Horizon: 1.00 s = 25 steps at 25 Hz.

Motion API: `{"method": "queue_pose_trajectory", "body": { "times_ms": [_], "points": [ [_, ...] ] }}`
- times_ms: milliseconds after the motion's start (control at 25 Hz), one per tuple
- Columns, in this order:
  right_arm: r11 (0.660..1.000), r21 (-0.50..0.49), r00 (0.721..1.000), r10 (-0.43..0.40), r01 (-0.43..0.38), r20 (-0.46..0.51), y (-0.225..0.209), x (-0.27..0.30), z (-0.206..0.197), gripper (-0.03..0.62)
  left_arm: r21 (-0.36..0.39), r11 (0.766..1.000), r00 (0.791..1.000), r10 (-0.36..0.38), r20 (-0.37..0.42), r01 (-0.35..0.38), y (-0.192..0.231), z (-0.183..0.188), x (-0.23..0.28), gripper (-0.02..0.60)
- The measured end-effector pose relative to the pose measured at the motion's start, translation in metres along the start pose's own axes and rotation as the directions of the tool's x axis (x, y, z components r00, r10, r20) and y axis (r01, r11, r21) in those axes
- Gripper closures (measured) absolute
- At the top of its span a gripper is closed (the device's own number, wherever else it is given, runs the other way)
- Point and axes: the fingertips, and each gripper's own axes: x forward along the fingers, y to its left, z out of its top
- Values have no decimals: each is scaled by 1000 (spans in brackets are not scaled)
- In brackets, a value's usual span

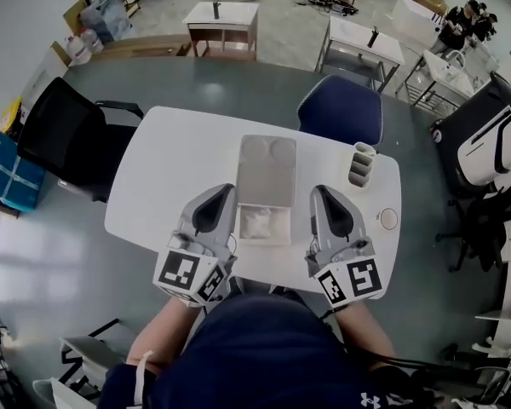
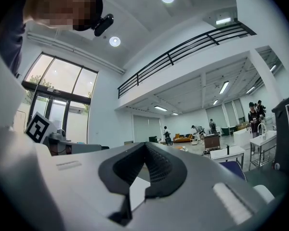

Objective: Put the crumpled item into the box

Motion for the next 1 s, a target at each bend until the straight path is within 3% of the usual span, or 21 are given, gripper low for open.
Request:
{"method": "queue_pose_trajectory", "body": {
  "times_ms": [1000],
  "points": [
    [1000, 9, 999, 15, -14, -38, 12, -14, -7, 592, -12, 1000, 1000, -12, -3, 12, -3, -6, -13, 580]
  ]
}}
